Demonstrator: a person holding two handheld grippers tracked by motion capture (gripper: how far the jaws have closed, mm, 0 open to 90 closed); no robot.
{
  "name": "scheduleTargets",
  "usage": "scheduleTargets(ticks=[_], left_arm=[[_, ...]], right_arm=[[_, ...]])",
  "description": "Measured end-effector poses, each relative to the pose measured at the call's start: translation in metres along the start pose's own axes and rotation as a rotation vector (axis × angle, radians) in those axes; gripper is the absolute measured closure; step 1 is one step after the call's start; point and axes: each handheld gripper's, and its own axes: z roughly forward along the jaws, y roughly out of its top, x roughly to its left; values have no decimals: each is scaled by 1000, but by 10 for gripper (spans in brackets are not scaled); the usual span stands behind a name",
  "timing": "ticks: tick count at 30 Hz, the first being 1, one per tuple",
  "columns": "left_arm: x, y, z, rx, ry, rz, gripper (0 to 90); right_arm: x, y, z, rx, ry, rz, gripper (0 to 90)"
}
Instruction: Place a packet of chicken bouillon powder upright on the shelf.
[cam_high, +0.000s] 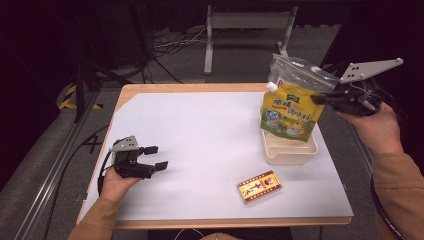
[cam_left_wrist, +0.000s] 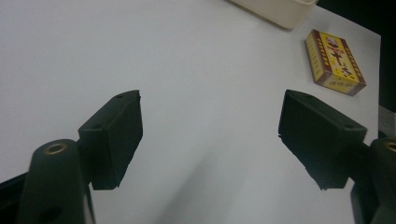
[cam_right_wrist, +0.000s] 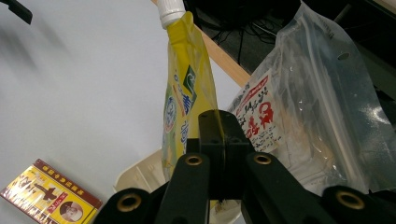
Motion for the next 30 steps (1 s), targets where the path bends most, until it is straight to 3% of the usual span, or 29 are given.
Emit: scheduleTargets(ticks=[17, 30], left_arm=[[0, -1, 1, 4, 0, -4, 225], [1, -2, 2, 6, -2, -9, 225]], right_arm=[[-1, -12, 0, 36, 29, -19, 900], [-2, -19, 8, 59, 21, -18, 900]])
